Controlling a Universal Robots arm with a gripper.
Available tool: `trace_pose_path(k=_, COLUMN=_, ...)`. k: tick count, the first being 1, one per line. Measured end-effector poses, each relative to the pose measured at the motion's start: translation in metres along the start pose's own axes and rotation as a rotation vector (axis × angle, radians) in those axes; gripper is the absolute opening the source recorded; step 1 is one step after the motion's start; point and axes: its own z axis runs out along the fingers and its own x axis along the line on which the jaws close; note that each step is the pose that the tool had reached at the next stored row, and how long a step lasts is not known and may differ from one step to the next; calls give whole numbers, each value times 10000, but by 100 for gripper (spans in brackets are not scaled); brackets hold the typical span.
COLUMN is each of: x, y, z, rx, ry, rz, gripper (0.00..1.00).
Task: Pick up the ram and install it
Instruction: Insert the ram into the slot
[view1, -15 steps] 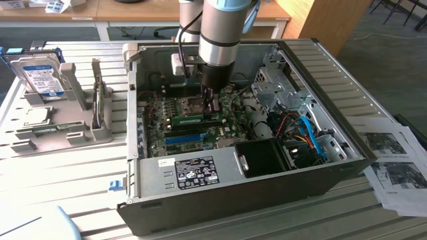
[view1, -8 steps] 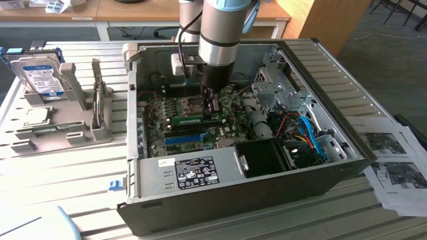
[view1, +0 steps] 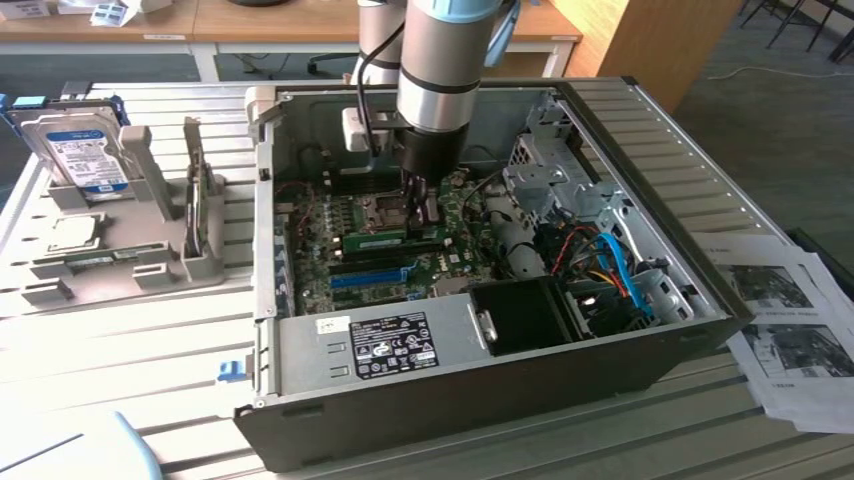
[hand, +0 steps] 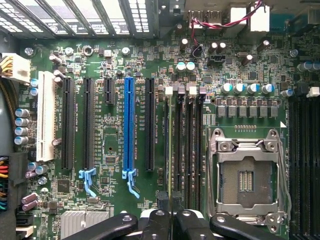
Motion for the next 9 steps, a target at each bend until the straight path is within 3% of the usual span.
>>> trace_pose_path(k=9, x=-7, y=0, z=14, rx=-1, ry=0, rz=7, gripper=11)
